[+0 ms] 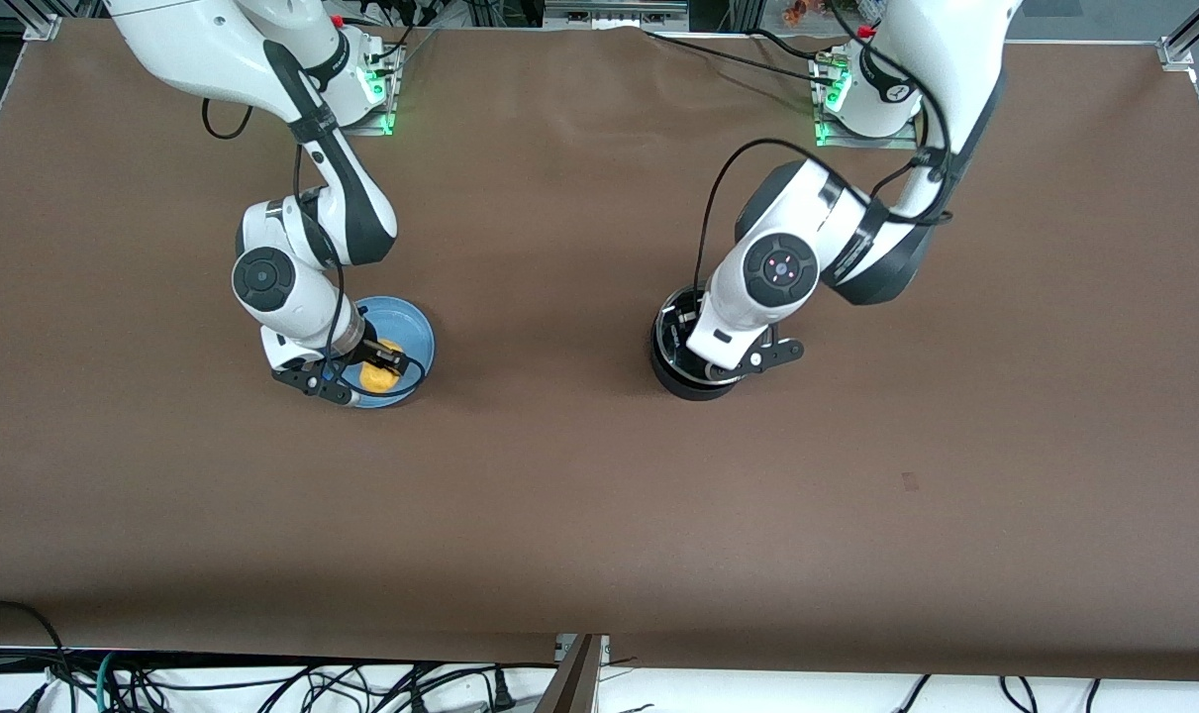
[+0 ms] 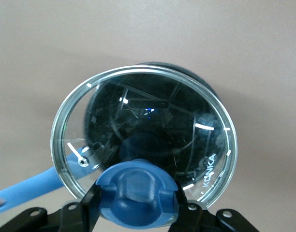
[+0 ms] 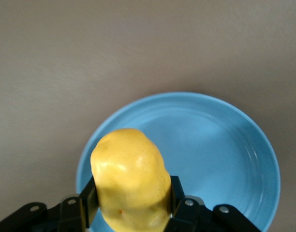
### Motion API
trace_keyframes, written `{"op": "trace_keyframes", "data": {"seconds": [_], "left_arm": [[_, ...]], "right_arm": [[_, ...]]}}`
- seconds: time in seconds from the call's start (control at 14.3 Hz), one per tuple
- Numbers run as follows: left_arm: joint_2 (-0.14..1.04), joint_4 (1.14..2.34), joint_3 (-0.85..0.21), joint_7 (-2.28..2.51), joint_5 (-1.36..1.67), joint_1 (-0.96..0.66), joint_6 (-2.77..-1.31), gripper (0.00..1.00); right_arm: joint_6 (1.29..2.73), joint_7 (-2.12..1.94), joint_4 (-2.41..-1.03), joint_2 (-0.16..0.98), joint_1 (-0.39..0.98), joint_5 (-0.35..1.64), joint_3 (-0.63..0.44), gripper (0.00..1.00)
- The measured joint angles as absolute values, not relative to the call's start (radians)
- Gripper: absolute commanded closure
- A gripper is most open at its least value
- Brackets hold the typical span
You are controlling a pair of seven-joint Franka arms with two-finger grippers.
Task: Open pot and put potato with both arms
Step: 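Lift the lid off with the left gripper while the right gripper carries the potato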
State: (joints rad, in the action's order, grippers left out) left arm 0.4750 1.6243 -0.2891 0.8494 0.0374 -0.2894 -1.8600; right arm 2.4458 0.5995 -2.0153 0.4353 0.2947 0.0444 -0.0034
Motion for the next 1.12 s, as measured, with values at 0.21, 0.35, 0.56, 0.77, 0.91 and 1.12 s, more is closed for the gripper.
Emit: {"op": "trace_keyframes", "data": {"seconds": [0.21,0.35,0.56,0.77,0.91,1.12], "left_arm": [[0.415,1.624,-0.282,0.751,0.037,-0.237,-1.774,1.00],[0.405,1.625,-0.277,0.613,0.036,-0.150,-1.726,1.00],[0.406,1.632,-0.269,0.375,0.019,-0.012,-1.681,1.00],[0.414,1.647,-0.264,0.183,-0.068,0.099,-1.676,1.00],[0.432,1.652,-0.262,0.104,-0.117,0.149,-1.681,1.00],[0.500,1.659,-0.261,0.049,-0.162,0.193,-1.753,1.00]], "right_arm": [[2.335,0.607,-1.921,0.421,0.295,0.045,0.037,0.62],[2.271,0.695,-1.834,0.418,0.305,0.045,0.097,0.62],[2.251,0.832,-1.731,0.442,0.383,0.045,0.144,0.62],[2.259,0.968,-1.656,0.487,0.505,0.047,0.150,0.62],[2.268,1.049,-1.566,0.542,0.572,0.067,0.151,0.62],[2.310,1.160,-1.404,0.656,0.654,0.089,0.152,0.62]]}}
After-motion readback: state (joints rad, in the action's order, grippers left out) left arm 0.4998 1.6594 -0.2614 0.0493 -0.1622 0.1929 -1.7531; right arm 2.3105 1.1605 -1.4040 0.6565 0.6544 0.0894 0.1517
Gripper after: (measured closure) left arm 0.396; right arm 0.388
